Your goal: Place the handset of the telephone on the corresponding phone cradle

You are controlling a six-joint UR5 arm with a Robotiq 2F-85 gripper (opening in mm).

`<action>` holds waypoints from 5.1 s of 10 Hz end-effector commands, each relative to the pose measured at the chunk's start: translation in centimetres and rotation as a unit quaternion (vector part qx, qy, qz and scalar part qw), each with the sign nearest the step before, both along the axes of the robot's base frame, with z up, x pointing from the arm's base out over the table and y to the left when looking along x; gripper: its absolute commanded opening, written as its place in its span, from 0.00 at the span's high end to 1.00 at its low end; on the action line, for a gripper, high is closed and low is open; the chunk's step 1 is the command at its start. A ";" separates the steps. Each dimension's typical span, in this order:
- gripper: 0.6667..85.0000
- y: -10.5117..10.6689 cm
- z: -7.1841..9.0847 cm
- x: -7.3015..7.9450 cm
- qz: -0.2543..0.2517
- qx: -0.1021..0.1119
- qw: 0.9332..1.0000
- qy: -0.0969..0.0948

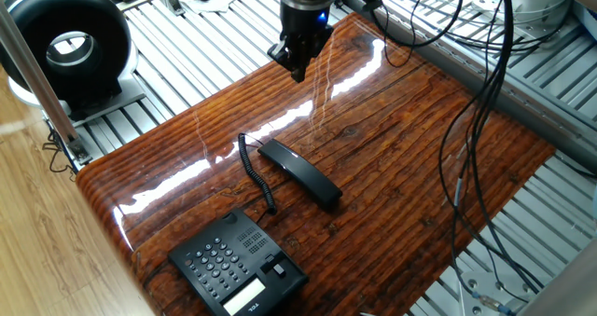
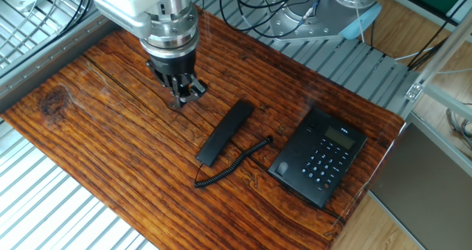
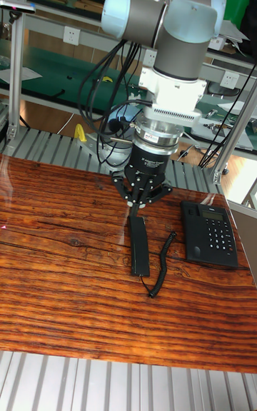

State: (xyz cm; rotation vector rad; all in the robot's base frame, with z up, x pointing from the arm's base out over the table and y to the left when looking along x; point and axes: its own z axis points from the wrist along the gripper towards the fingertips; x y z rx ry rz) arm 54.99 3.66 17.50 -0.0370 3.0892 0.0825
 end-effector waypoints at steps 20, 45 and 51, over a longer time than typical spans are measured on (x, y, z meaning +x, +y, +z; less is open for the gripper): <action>0.32 4.8 -14.5 -4.4 0.064 -0.023 0.997 0.025; 0.40 4.8 -15.7 -8.5 -0.062 -0.025 0.989 0.131; 0.47 4.6 -15.0 -9.0 -0.048 -0.019 0.990 0.128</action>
